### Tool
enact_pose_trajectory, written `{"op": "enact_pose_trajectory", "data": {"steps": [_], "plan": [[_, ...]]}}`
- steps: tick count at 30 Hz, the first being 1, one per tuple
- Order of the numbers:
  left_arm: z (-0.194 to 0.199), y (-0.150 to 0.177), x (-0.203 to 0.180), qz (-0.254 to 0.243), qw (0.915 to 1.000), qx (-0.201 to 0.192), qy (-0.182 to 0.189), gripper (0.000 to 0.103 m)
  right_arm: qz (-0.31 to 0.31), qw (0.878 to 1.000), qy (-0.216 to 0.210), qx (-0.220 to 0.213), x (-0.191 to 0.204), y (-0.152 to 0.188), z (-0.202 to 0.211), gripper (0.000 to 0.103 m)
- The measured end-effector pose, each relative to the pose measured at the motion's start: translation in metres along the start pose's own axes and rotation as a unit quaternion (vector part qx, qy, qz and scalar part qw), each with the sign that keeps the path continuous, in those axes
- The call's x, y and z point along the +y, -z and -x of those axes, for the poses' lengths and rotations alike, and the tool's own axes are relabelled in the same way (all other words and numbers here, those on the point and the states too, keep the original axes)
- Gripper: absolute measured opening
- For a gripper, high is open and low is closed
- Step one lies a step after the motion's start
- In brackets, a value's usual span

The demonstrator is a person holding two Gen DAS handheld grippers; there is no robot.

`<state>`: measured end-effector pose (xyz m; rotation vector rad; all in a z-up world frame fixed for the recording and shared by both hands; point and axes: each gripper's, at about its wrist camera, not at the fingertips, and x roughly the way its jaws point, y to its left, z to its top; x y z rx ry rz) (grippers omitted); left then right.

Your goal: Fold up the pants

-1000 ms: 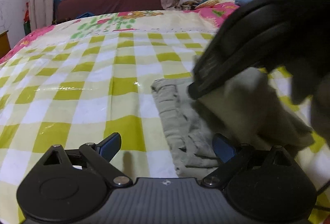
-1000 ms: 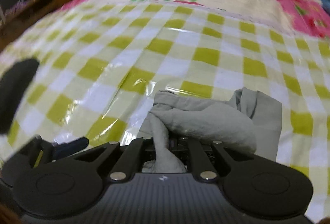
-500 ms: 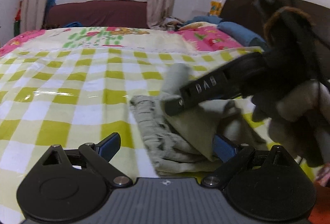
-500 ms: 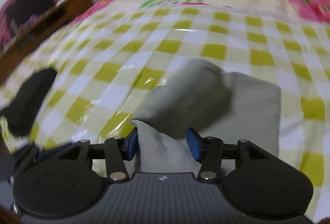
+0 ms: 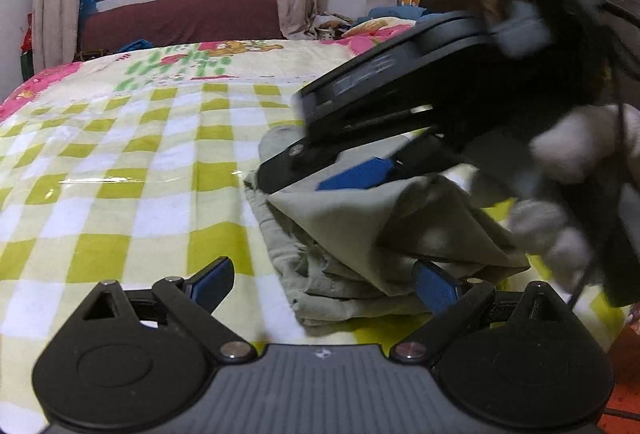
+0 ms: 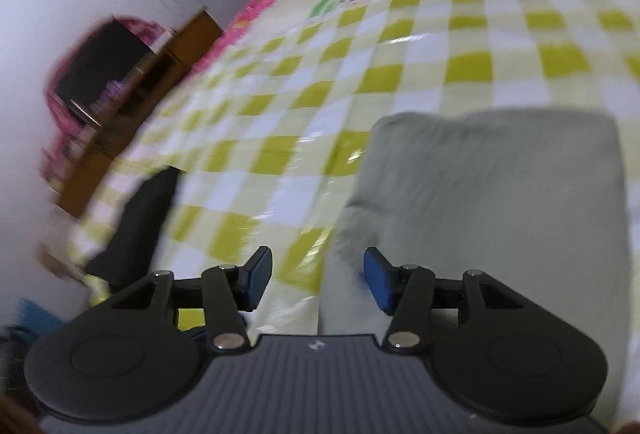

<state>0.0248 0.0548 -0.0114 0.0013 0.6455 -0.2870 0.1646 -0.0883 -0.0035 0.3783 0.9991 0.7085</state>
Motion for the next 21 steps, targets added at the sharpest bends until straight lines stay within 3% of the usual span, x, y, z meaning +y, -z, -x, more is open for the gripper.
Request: {"op": "enact_pose_trajectory", "data": {"steps": [2, 5, 10, 13, 15, 17, 21], "plan": [[0.005, -0.001, 0.002, -0.007, 0.9998, -0.005, -0.016, 0.103, -0.045, 0.998, -0.044, 0.02, -0.012, 0.005, 0.008, 0.056], [0.007, -0.007, 0.007, -0.034, 0.998, -0.011, -0.052, 0.103, -0.074, 0.995, -0.07, 0.022, -0.024, 0.019, 0.025, 0.057], [0.015, -0.013, 0.029, -0.037, 0.9965, 0.0, -0.075, 0.103, -0.114, 0.99, -0.083, -0.027, -0.049, 0.039, 0.053, 0.057], [0.02, -0.028, 0.036, -0.028, 0.9969, -0.003, -0.073, 0.103, -0.094, 0.992, -0.065, -0.046, -0.055, 0.043, 0.054, 0.057], [0.013, -0.043, 0.035, -0.037, 0.9952, -0.015, -0.089, 0.103, -0.067, 0.996, -0.048, -0.027, -0.051, 0.05, 0.044, 0.057], [-0.003, -0.058, 0.031, -0.046, 0.9935, -0.031, -0.1, 0.103, -0.024, 0.999, -0.021, -0.016, -0.043, 0.059, 0.037, 0.057], [-0.058, -0.078, 0.018, -0.056, 0.9953, -0.021, -0.077, 0.103, -0.015, 0.999, -0.032, -0.018, -0.046, 0.069, 0.031, 0.057]]}}
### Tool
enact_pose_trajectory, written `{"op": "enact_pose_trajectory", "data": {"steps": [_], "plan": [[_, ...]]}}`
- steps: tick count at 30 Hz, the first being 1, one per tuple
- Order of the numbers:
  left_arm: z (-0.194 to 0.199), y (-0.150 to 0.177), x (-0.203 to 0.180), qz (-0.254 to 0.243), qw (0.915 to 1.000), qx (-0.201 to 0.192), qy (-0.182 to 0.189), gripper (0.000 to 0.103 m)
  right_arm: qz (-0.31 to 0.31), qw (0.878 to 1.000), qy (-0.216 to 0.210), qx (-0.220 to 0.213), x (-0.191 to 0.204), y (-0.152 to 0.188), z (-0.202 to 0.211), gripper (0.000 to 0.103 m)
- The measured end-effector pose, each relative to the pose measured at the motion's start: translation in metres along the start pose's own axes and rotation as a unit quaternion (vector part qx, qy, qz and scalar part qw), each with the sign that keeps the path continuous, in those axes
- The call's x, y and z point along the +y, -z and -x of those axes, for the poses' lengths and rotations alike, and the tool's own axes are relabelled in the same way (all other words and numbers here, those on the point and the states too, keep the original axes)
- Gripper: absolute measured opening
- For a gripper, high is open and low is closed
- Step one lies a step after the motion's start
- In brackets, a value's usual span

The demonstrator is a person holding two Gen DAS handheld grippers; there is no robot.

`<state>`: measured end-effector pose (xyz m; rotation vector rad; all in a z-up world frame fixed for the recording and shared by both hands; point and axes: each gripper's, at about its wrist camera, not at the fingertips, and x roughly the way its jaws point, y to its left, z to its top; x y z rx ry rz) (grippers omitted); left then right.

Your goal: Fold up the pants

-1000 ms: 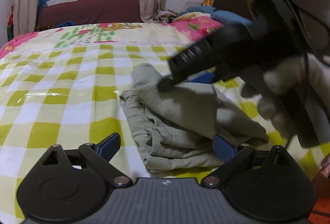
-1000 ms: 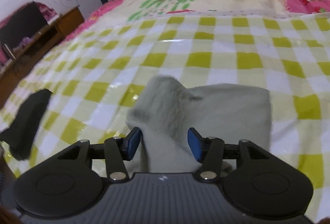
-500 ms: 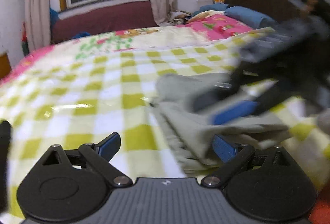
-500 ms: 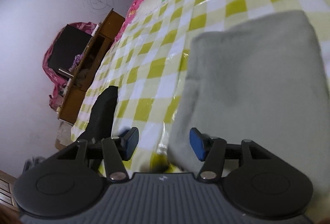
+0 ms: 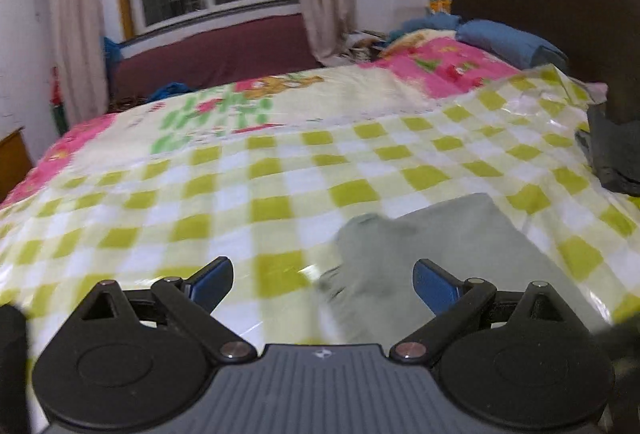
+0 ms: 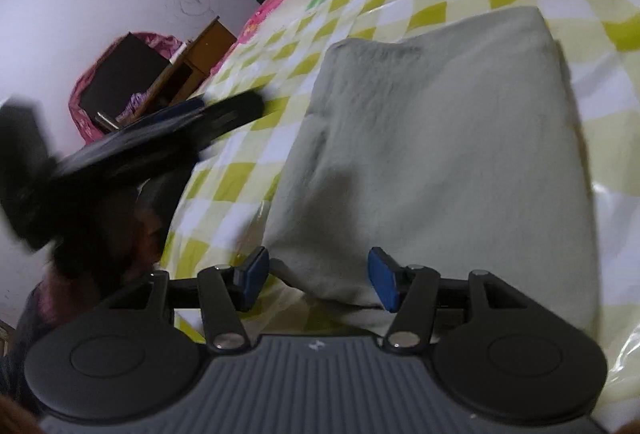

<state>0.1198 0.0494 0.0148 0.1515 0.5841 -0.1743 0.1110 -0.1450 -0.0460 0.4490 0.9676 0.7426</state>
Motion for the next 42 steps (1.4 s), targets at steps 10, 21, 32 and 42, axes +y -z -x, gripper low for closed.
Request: {"op": "enact_pose_trajectory", "data": {"steps": [10, 21, 32, 42], "plan": [[-0.073, 0.019, 0.009, 0.034, 0.9958, 0.065, -0.055, 0.103, -0.053, 0.998, -0.021, -0.015, -0.029, -0.002, 0.014, 0.054], [-0.053, 0.032, -0.012, -0.023, 0.9867, 0.084, -0.137, 0.103, 0.012, 0.997, 0.074, -0.034, -0.005, 0.008, 0.024, 0.056], [0.013, 0.055, -0.021, -0.003, 0.9867, 0.1, -0.128, 0.103, -0.018, 0.992, 0.09, -0.083, -0.001, 0.022, 0.054, 0.054], [0.055, 0.072, -0.061, -0.003, 0.9912, 0.092, -0.095, 0.103, -0.042, 0.979, 0.16, -0.116, -0.002, 0.053, 0.071, 0.054]]}}
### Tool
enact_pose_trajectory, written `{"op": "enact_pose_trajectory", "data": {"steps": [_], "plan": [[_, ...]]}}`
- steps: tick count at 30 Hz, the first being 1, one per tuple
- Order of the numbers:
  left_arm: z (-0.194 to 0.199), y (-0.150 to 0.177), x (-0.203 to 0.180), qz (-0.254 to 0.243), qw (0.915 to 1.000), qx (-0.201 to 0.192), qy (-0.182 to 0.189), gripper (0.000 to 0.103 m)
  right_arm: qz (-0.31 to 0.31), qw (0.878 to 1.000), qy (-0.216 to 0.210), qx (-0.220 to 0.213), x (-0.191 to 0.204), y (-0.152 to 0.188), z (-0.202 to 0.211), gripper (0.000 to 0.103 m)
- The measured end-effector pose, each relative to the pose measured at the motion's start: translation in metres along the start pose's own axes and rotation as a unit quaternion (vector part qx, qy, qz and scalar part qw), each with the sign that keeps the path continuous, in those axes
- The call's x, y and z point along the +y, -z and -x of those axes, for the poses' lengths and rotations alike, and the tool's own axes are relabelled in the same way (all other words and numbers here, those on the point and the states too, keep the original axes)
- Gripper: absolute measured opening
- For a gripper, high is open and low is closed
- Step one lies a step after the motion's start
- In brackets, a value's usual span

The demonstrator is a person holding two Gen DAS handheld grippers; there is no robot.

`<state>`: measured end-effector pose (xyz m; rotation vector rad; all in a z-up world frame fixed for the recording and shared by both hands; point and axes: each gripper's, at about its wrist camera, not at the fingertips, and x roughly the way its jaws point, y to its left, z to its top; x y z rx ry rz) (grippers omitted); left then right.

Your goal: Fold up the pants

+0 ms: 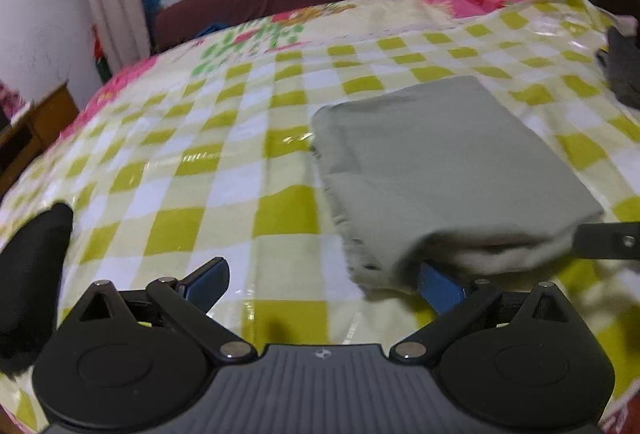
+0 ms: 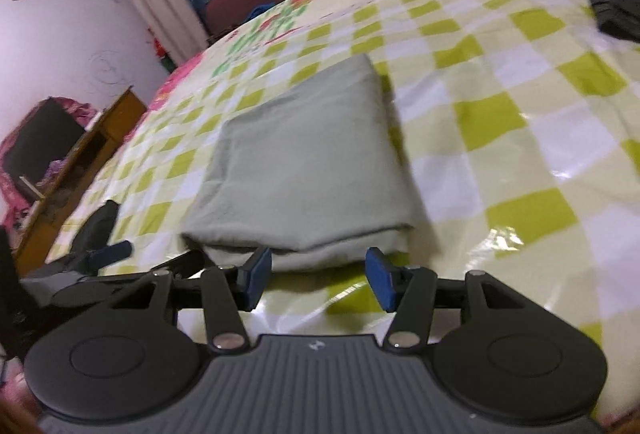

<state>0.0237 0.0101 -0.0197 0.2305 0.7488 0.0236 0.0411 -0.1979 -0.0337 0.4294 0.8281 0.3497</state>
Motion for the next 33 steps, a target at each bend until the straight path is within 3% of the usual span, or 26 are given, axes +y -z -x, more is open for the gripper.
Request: {"op": "enact_pose_trajectory", "data": {"steps": [7, 33], "plan": [[0.023, 0.006, -0.027, -0.037, 0.9989, -0.027, 0.013, 0.103, 0.018, 0.999, 0.028, -0.016, 0.007, 0.014, 0.01, 0.054], [0.023, 0.007, -0.03, -0.036, 0.999, -0.02, 0.015, 0.103, 0.07, 0.997, 0.017, -0.017, 0.021, 0.022, 0.011, 0.056]]}}
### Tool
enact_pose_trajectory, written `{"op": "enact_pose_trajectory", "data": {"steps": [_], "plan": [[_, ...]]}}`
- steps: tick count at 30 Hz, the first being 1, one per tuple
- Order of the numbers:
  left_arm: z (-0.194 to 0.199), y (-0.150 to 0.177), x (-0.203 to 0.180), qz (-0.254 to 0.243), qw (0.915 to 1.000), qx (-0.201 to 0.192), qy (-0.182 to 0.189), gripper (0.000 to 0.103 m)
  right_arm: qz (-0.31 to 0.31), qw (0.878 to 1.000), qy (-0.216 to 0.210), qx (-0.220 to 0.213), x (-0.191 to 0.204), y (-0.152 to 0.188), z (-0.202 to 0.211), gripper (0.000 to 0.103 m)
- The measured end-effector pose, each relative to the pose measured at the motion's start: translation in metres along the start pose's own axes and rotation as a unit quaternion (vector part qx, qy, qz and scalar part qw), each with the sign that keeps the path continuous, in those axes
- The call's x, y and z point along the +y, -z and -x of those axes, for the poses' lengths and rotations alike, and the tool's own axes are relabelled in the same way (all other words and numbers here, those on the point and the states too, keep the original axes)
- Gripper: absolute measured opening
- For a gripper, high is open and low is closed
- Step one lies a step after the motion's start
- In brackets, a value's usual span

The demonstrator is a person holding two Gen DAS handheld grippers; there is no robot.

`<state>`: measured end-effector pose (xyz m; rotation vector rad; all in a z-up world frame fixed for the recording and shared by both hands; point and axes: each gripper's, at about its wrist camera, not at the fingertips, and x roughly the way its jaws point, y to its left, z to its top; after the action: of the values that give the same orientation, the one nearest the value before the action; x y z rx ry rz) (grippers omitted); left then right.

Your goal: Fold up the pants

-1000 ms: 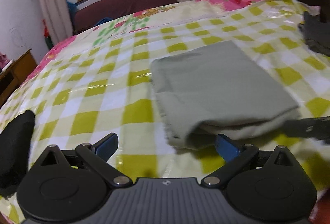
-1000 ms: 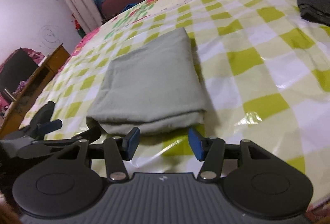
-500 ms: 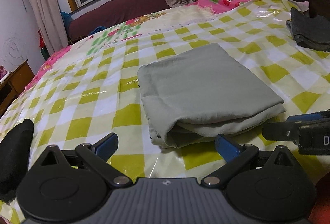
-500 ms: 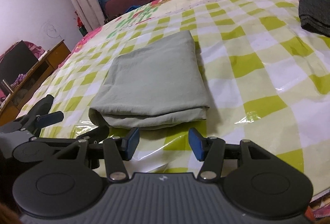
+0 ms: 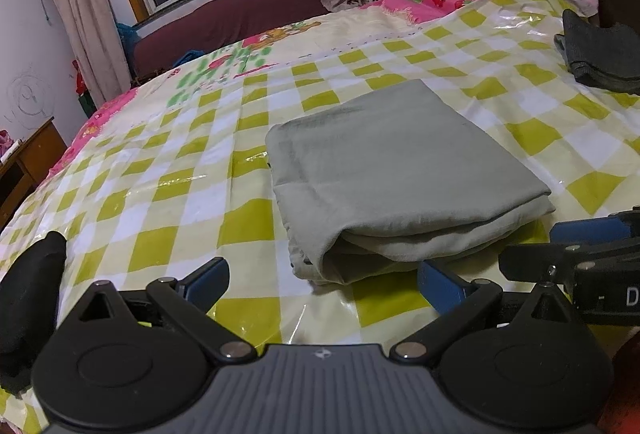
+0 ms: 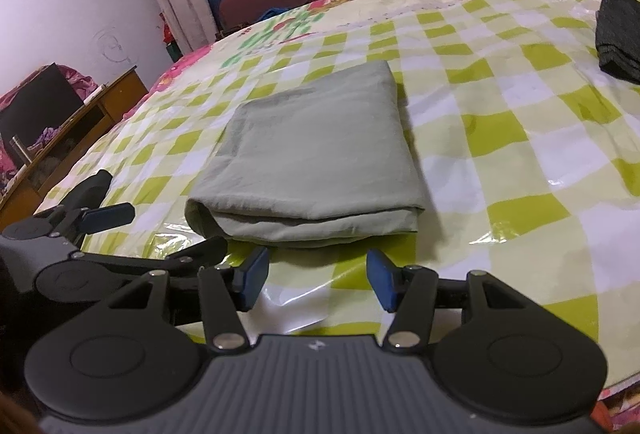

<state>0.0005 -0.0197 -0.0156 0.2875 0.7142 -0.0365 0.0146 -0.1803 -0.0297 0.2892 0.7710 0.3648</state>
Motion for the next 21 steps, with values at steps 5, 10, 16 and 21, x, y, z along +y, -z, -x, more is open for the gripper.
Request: {"op": "enact_pose_trajectory", "data": {"steps": [5, 10, 16, 21], "plan": [[-0.0017, -0.0006, 0.0024, 0.009, 0.9999, 0.01, 0.01, 0.103, 0.005, 1.0, -0.001, 0.0, 0.0016, 0.0005, 0.0002, 0.056], [-0.0021, -0.0008, 0.0029, 0.01, 0.9998, 0.011, 0.013, 0.103, 0.005, 1.0, -0.002, 0.0, 0.0025, 0.0008, 0.0003, 0.056], [-0.003, -0.0008, 0.0048, 0.023, 0.9994, 0.015, 0.019, 0.103, 0.007, 1.0, -0.004, 0.002, 0.0032, 0.0012, -0.0005, 0.057], [-0.004, -0.0014, 0.0071, 0.032, 0.999, 0.018, 0.026, 0.103, 0.007, 1.0, -0.005, 0.003, 0.0027, 0.0008, -0.0008, 0.057]]}}
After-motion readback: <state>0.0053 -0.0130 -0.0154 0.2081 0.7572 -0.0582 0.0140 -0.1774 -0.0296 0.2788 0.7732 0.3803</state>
